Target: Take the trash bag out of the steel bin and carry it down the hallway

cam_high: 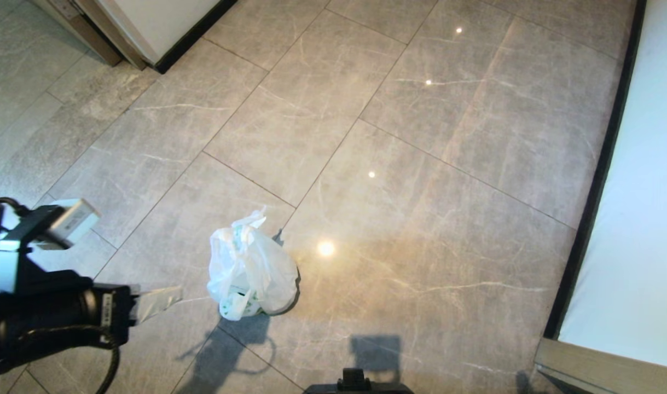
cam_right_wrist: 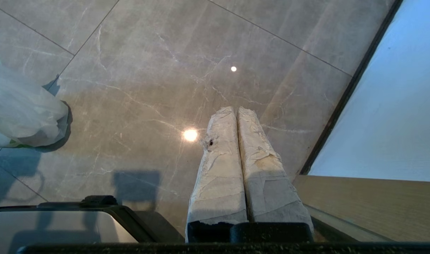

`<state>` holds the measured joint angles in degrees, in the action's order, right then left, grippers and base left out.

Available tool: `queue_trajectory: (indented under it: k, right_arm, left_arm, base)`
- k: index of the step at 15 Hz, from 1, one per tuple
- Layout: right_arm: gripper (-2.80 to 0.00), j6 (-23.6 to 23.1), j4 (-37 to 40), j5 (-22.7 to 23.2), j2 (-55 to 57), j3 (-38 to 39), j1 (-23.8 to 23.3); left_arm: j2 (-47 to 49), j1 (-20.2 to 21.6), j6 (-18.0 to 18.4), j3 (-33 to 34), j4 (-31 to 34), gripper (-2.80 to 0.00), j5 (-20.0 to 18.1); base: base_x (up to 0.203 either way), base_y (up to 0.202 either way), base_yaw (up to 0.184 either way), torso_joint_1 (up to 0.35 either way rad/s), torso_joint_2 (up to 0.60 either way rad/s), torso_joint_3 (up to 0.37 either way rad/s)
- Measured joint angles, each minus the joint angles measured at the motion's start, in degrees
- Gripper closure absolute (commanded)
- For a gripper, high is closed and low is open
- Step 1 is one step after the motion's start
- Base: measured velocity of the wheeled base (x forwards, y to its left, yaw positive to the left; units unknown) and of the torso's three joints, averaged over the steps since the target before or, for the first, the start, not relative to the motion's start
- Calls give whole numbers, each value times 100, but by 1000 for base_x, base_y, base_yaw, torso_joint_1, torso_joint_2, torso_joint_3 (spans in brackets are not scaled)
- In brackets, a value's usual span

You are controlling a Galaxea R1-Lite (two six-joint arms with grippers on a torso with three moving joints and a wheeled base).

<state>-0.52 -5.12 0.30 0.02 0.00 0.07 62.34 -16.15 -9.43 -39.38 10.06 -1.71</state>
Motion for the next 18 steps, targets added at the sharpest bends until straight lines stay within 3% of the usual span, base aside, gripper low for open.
queue_trajectory:
  k: [4, 7, 9, 11, 12, 15, 18]
  right_arm:
    - [0, 1, -2, -6, 0, 0, 0]
    - [0, 0, -2, -1, 0, 0, 0]
    - [0, 1, -2, -3, 0, 0, 0]
    - [0, 1, -3, 0, 0, 0, 0]
    - [0, 4, -2, 0, 0, 0, 0]
    - [0, -2, 0, 0, 0, 0, 0]
    - [0, -2, -2, -3, 0, 0, 0]
  left_arm:
    - [-1912, 265, 119, -146, 1724, 0, 506]
    - [-3259, 473, 291, -701, 3393, 0, 757]
    - [-3943, 654, 110, -1022, 4395, 0, 785]
    - [-4311, 770, -503, -1322, 5217, 0, 830]
    - [-4417, 837, -701, -1464, 5513, 0, 762]
    - [-4567, 1077, -441, -1814, 5838, 0, 422]
    - [-4820, 1362, -365, -1678, 6277, 0, 86]
  base:
    - [0, 0, 0, 0, 0, 0]
    - [0, 0, 0, 0, 0, 0]
    - [0, 0, 0, 0, 0, 0]
    - [0, 0, 0, 0, 0, 0]
    - [0, 0, 0, 0, 0, 0]
    - [0, 0, 0, 0, 0, 0]
    - [0, 0, 0, 0, 0, 0]
